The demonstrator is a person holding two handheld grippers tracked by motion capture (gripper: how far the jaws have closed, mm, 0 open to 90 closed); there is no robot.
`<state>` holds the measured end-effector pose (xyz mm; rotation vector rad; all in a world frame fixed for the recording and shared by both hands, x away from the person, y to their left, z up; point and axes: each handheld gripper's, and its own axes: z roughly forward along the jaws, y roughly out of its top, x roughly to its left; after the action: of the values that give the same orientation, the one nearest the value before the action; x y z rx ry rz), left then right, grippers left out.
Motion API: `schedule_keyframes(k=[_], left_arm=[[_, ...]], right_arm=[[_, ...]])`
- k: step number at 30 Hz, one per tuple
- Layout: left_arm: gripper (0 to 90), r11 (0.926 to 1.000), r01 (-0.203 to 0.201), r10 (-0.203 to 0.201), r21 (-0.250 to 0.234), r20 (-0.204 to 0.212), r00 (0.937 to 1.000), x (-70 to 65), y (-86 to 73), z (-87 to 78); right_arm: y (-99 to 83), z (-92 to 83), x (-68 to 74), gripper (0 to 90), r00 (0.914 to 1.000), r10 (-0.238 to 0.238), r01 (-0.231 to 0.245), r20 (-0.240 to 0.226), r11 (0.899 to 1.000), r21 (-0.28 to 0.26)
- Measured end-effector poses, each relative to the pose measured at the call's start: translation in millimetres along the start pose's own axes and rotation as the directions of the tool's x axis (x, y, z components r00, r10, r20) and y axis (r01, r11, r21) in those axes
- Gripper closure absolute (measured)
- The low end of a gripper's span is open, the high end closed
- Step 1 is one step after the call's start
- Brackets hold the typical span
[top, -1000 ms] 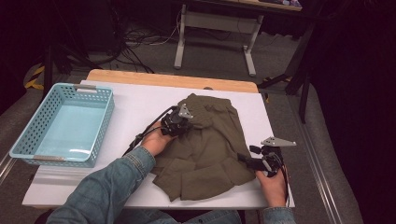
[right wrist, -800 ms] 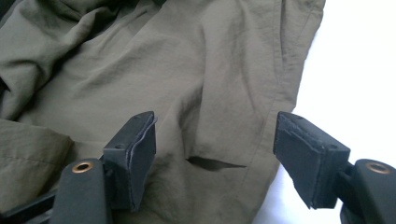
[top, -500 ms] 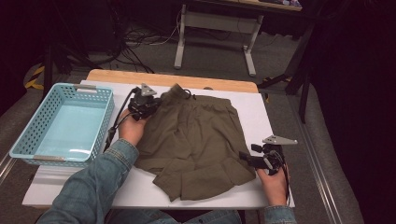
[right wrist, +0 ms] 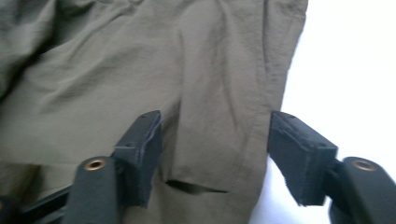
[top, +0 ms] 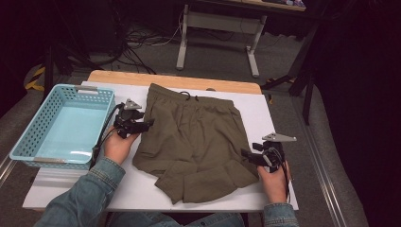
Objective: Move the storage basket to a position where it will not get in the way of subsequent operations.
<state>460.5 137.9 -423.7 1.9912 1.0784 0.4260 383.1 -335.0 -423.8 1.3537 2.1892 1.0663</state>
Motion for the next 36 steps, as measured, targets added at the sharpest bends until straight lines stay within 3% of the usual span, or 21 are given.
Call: schedule_keyframes(k=[6,14,18,23,27,33,36], left_arm=[[50.7,0.9991,-0.042,0.042,0.0,0.007,0.9991,-8.1,-17.0,-9.6],[50.1,0.9972,-0.048,0.046,0.057,0.04,0.9981,-12.1,-33.2,-16.3],[47.6,0.9879,-0.088,0.083,0.127,0.043,0.9956,-17.4,-39.5,-16.4],[46.1,0.9798,-0.091,0.079,0.178,0.073,0.9942,-20.5,-47.0,-18.9],[50.5,0.9599,-0.133,0.114,0.247,0.091,0.9893,-25.6,-52.2,-12.6],[58.8,0.9585,-0.148,0.132,0.244,0.081,0.9879,-34.4,-52.0,-12.3],[70.6,0.9558,-0.168,0.148,0.241,0.097,0.9842,-36.4,-52.1,-12.6]], right_arm=[[1.2,6.0,-4.0,55.0,0.9997,-0.005,0.004,0.025,1.0,0.02],[-2.1,9.6,-8.2,53.6,0.998,0.004,-0.007,0.064,0.999,0.042],[-3.8,13.6,-9.8,47.3,0.9962,0.006,-0.012,0.087,0.998,0.066],[-4.7,18.8,-8.2,46.0,0.9937,-0.008,-0.002,0.112,0.996,0.091],[-4.7,23.7,-7.2,46.7,0.9935,-0.014,0.002,0.113,0.994,0.107],[-2.4,30.1,-4.6,52.2,0.9912,-0.016,-0.002,0.131,0.991,0.136],[-1.4,30.3,-5.5,61.6,0.992,-0.004,-0.013,0.126,0.99,0.14]])
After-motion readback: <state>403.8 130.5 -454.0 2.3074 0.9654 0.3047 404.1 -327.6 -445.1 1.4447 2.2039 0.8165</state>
